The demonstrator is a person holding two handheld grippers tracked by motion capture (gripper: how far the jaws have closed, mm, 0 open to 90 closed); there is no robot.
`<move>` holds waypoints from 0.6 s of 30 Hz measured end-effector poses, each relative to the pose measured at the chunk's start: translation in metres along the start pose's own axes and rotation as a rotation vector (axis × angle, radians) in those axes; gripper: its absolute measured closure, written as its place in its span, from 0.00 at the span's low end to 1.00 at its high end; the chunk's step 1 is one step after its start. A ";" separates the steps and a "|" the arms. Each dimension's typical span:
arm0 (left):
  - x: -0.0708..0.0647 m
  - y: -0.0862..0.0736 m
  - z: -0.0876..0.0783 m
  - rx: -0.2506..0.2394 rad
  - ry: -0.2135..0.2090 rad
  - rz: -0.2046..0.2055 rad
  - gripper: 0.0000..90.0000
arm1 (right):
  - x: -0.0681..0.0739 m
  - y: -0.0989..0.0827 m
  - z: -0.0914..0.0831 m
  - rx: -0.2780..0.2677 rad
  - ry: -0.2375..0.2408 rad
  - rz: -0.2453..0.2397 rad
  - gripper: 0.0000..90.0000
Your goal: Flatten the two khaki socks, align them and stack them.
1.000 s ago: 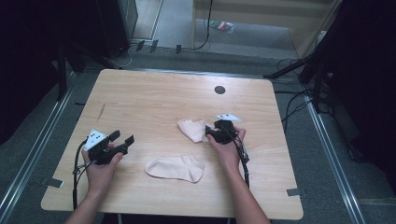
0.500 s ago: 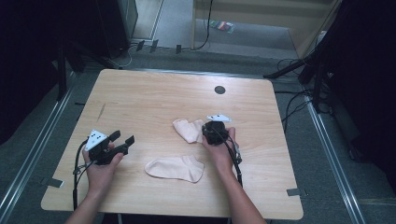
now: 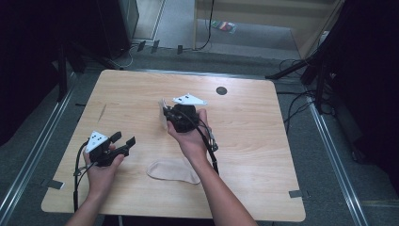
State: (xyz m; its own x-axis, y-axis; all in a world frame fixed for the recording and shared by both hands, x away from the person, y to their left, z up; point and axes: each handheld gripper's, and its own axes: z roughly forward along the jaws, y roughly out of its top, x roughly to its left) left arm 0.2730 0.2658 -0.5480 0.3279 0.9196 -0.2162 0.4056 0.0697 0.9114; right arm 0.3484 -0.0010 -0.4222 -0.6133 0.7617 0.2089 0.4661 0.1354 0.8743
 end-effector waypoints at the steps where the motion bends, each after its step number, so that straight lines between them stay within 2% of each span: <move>1: 0.000 0.000 0.000 0.000 -0.001 -0.002 0.36 | -0.002 0.001 -0.002 -0.013 0.008 0.027 0.94; 2: 0.000 0.000 0.000 0.001 -0.001 -0.001 0.36 | -0.007 0.001 -0.004 -0.022 0.012 0.059 0.94; 3: 0.000 0.000 0.000 0.001 -0.001 -0.001 0.36 | -0.007 0.001 -0.004 -0.022 0.012 0.059 0.94; 4: 0.000 0.000 0.000 0.001 0.000 -0.003 0.36 | -0.028 -0.006 -0.008 -0.038 0.007 0.163 0.94; 5: 0.000 0.000 0.000 0.002 -0.001 -0.003 0.36 | -0.036 -0.011 -0.008 -0.038 -0.010 0.203 0.94; 7: 0.000 0.000 0.000 0.001 -0.001 -0.002 0.36 | -0.062 -0.029 -0.005 -0.003 -0.062 0.288 0.93; 10: 0.000 0.000 0.000 0.000 0.002 -0.001 0.37 | -0.097 -0.061 0.000 0.087 -0.150 0.349 0.93; 11: 0.000 0.000 0.000 0.000 0.002 -0.001 0.37 | -0.097 -0.061 0.000 0.087 -0.150 0.349 0.93; 12: 0.000 0.000 0.000 0.001 0.005 0.003 0.37 | -0.114 -0.079 -0.001 0.132 -0.192 0.377 0.93; 13: 0.000 0.000 0.000 0.001 0.005 0.003 0.37 | -0.114 -0.079 -0.001 0.132 -0.192 0.377 0.93; 14: 0.000 0.000 0.001 0.003 0.004 0.010 0.38 | -0.125 -0.091 -0.004 0.151 -0.231 0.364 0.90; 15: 0.000 0.000 0.001 0.003 0.004 0.010 0.38 | -0.125 -0.091 -0.004 0.151 -0.231 0.364 0.90; 16: -0.001 0.000 0.001 0.003 0.004 0.009 0.39 | -0.132 -0.099 -0.005 0.172 -0.276 0.305 0.78; 18: -0.001 0.000 0.002 0.005 0.004 0.005 0.39 | -0.135 -0.106 -0.005 0.188 -0.320 0.217 0.61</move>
State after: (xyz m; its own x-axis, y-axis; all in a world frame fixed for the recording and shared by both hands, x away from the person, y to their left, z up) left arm 0.2742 0.2643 -0.5487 0.3261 0.9217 -0.2102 0.4081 0.0632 0.9107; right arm 0.3786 -0.1219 -0.5409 -0.2736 0.9394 0.2067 0.6889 0.0414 0.7237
